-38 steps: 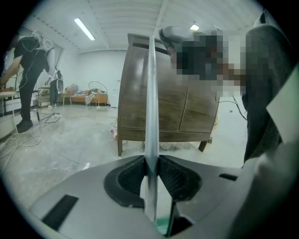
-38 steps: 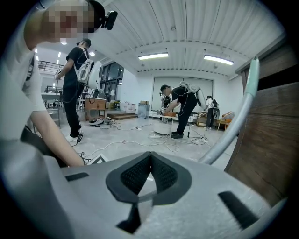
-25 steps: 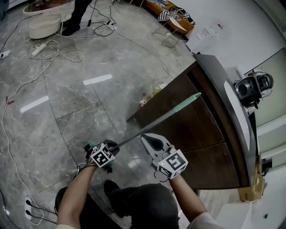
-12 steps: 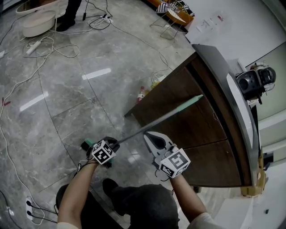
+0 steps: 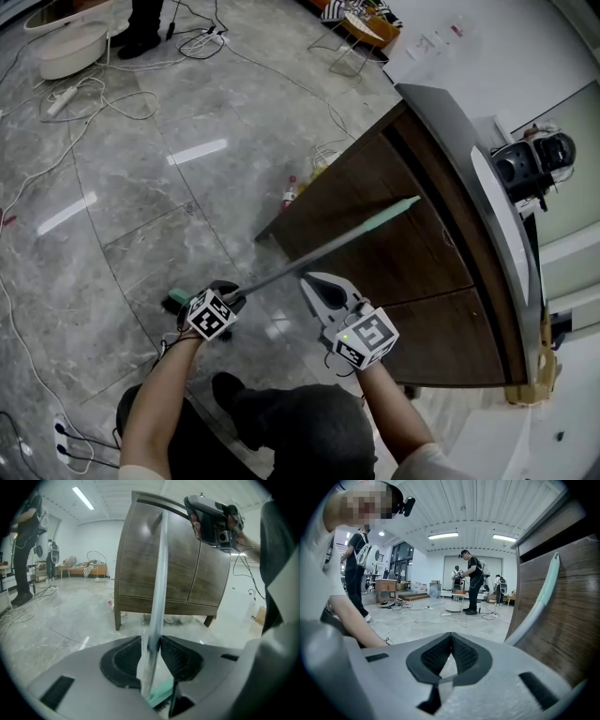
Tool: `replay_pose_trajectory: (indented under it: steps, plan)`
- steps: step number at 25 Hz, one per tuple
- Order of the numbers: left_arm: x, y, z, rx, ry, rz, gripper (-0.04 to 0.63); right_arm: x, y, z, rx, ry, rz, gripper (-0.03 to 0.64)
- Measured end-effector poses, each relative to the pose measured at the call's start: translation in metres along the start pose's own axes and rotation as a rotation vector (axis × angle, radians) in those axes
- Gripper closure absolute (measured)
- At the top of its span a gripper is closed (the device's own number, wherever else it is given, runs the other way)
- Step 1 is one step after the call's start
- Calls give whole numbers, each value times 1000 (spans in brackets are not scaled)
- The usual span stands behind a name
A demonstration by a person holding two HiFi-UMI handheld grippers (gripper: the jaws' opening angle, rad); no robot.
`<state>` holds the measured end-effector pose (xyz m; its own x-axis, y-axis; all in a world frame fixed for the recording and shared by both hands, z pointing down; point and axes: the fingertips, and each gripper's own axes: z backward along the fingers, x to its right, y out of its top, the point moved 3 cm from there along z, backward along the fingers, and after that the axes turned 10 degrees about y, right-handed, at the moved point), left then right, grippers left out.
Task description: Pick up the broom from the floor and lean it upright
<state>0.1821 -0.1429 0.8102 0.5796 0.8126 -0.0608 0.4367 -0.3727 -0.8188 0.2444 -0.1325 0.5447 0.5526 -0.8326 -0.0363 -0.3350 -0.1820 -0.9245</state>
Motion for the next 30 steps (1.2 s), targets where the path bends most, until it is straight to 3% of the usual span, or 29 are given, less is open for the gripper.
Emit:
replay_pose_trajectory:
  steps: [7,21,30]
  plan:
    - [-5,5,10,29,19,29,442,-4,-4,-2,-2,4,-14,615]
    - [-4,35,64,138,37,28,440,-25,0,-21,18,51,-67,615]
    - [-10,42,119,186,100,37,442,-51,0,-49,35,101,-72,615]
